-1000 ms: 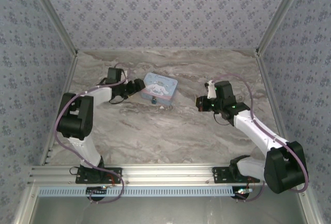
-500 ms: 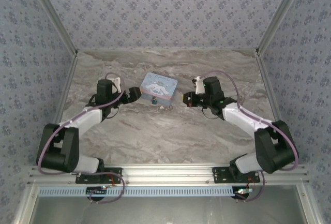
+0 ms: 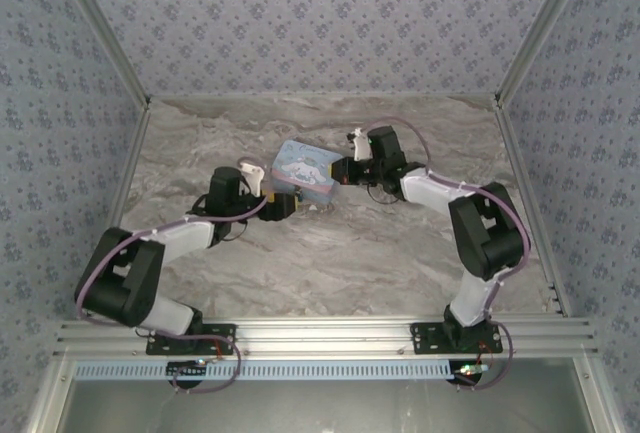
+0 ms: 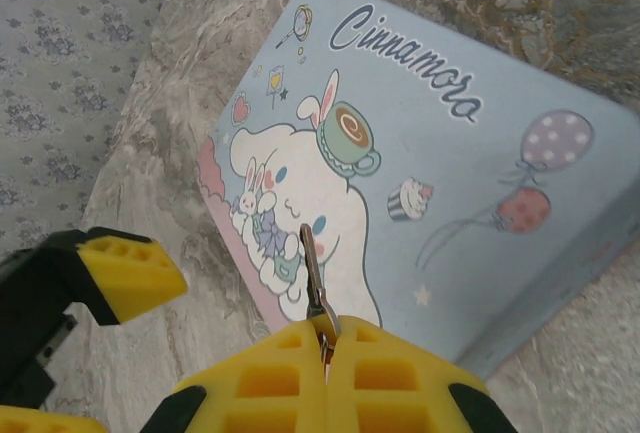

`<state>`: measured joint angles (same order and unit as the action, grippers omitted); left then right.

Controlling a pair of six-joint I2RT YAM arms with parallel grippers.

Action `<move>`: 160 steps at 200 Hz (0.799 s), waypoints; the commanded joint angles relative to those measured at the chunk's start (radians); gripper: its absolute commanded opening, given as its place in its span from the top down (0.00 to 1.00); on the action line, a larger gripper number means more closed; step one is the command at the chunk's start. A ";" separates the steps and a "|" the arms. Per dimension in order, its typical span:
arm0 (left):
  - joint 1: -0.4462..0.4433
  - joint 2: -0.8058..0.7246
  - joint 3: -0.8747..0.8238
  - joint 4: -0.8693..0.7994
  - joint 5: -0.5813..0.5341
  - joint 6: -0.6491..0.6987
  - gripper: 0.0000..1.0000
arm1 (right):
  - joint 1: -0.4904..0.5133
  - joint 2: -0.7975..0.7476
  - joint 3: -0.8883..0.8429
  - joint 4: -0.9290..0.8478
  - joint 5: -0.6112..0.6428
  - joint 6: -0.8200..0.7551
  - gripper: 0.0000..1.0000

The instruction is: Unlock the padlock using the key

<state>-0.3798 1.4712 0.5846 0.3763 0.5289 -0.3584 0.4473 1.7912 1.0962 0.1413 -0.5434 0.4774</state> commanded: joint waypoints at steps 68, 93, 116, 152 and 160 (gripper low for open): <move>-0.001 0.194 0.082 0.152 0.040 0.131 0.21 | 0.022 0.154 0.166 -0.128 -0.009 -0.075 1.00; -0.001 0.247 0.094 0.189 0.017 0.162 0.23 | 0.024 0.166 0.168 -0.146 0.003 -0.083 1.00; -0.001 0.291 0.113 0.218 0.018 0.168 0.26 | 0.027 0.169 0.171 -0.181 0.027 -0.097 1.00; -0.001 0.338 0.121 0.249 0.015 0.171 0.28 | 0.033 0.169 0.173 -0.219 0.051 -0.119 1.00; -0.001 0.346 0.122 0.255 0.014 0.175 0.28 | 0.034 0.168 0.172 -0.221 0.051 -0.120 1.00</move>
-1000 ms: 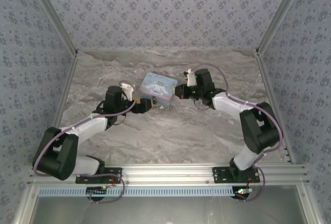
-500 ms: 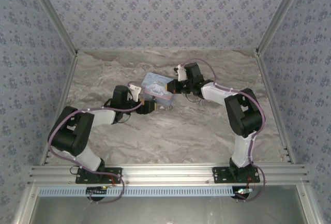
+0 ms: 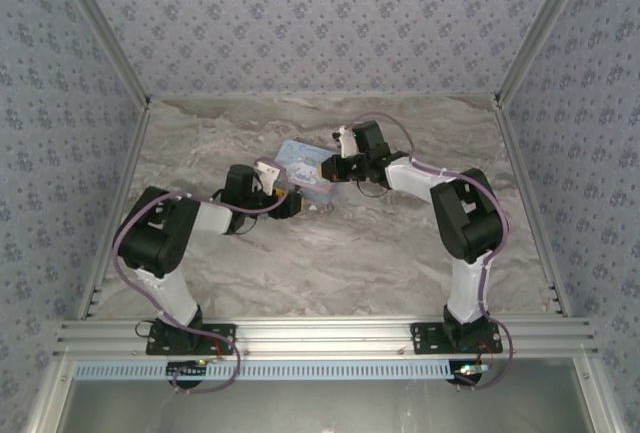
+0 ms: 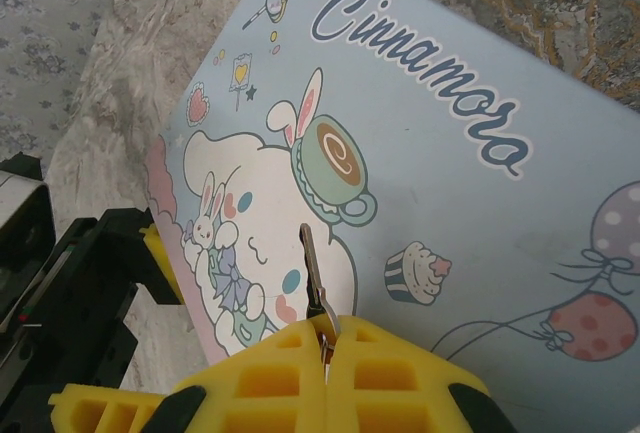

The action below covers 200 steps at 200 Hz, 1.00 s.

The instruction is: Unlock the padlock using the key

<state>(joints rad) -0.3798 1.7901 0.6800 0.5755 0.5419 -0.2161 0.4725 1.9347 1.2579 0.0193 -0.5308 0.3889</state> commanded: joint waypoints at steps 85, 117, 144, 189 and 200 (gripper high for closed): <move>-0.034 0.095 0.040 0.093 -0.062 0.053 0.36 | 0.016 0.024 0.011 -0.110 0.047 -0.039 1.00; -0.062 0.114 0.042 0.096 -0.103 0.054 0.39 | 0.020 0.023 0.013 -0.110 0.045 -0.039 1.00; -0.074 0.127 0.045 0.094 -0.123 0.044 0.44 | 0.021 0.021 0.012 -0.110 0.043 -0.039 1.00; -0.098 0.141 0.063 0.080 -0.181 0.031 0.50 | 0.021 0.022 0.004 -0.100 0.039 -0.038 1.00; -0.103 0.149 0.069 0.077 -0.181 0.029 0.51 | 0.023 0.022 0.003 -0.099 0.037 -0.038 1.00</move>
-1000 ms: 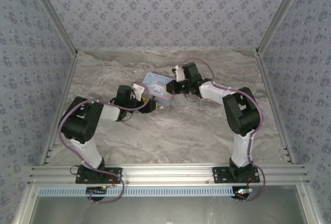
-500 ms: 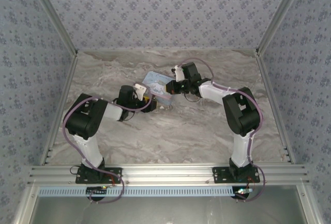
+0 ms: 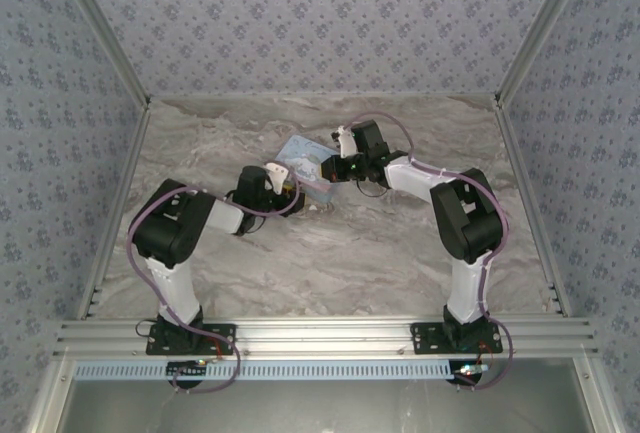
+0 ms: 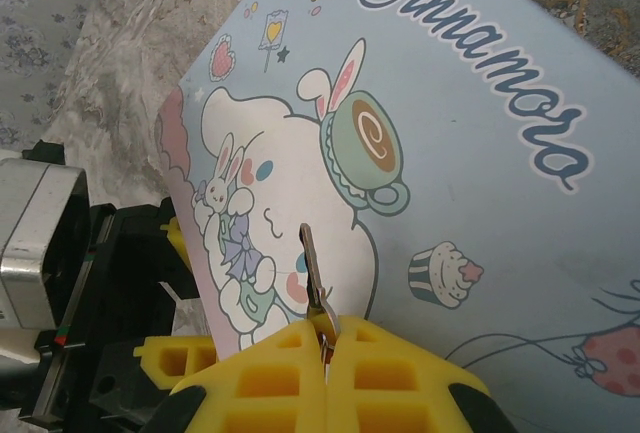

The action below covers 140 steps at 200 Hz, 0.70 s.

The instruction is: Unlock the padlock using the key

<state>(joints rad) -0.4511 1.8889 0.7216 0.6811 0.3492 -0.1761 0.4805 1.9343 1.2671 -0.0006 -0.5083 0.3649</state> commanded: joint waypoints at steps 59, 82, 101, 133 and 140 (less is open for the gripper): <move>-0.042 0.055 0.035 -0.046 -0.008 -0.011 0.61 | 0.013 0.020 -0.012 -0.069 0.012 -0.009 1.00; -0.042 0.050 0.036 -0.043 -0.006 -0.015 0.65 | 0.014 0.020 -0.011 -0.067 0.009 -0.007 1.00; -0.043 0.040 0.038 -0.047 -0.002 -0.018 0.67 | 0.014 0.017 -0.012 -0.068 0.008 -0.007 1.00; -0.043 0.026 0.038 -0.057 0.010 -0.022 0.68 | 0.015 0.002 -0.011 -0.055 0.010 -0.009 1.00; -0.043 0.023 0.037 -0.057 0.011 -0.021 0.68 | 0.012 -0.002 -0.010 -0.053 0.009 -0.010 1.00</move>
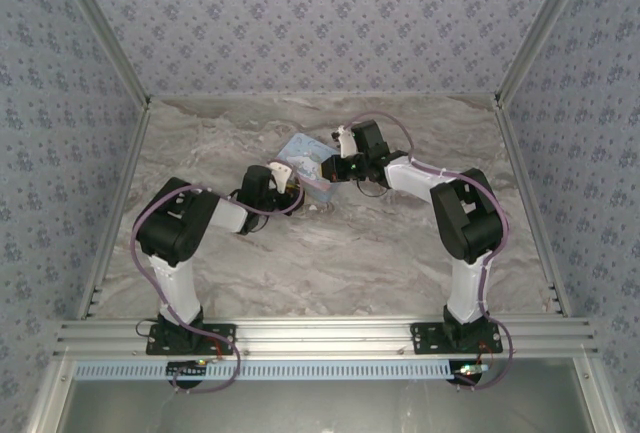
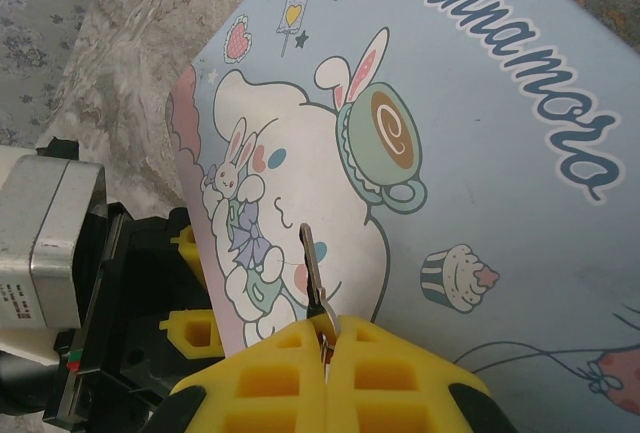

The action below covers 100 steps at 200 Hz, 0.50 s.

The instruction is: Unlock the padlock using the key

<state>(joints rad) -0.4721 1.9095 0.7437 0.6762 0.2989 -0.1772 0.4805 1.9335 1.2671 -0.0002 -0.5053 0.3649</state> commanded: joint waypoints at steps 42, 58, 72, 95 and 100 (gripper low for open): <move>-0.022 -0.033 0.016 -0.084 0.065 -0.053 0.72 | 0.013 -0.061 -0.016 -0.026 0.027 -0.040 1.00; -0.023 -0.057 0.011 -0.099 0.056 -0.074 0.75 | 0.011 -0.093 -0.031 -0.017 0.041 -0.057 1.00; -0.023 -0.077 0.010 -0.122 0.049 -0.094 0.76 | 0.011 -0.123 -0.049 -0.011 0.049 -0.068 1.00; -0.023 -0.110 0.014 -0.162 0.048 -0.130 0.77 | 0.011 -0.168 -0.112 -0.010 0.066 -0.087 1.00; -0.023 -0.118 0.017 -0.177 0.048 -0.138 0.77 | 0.011 -0.178 -0.125 -0.010 0.072 -0.091 1.00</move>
<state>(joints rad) -0.4915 1.8534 0.7475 0.5671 0.3267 -0.2626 0.4873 1.8221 1.2011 -0.0013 -0.4656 0.3176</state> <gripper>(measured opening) 0.243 0.061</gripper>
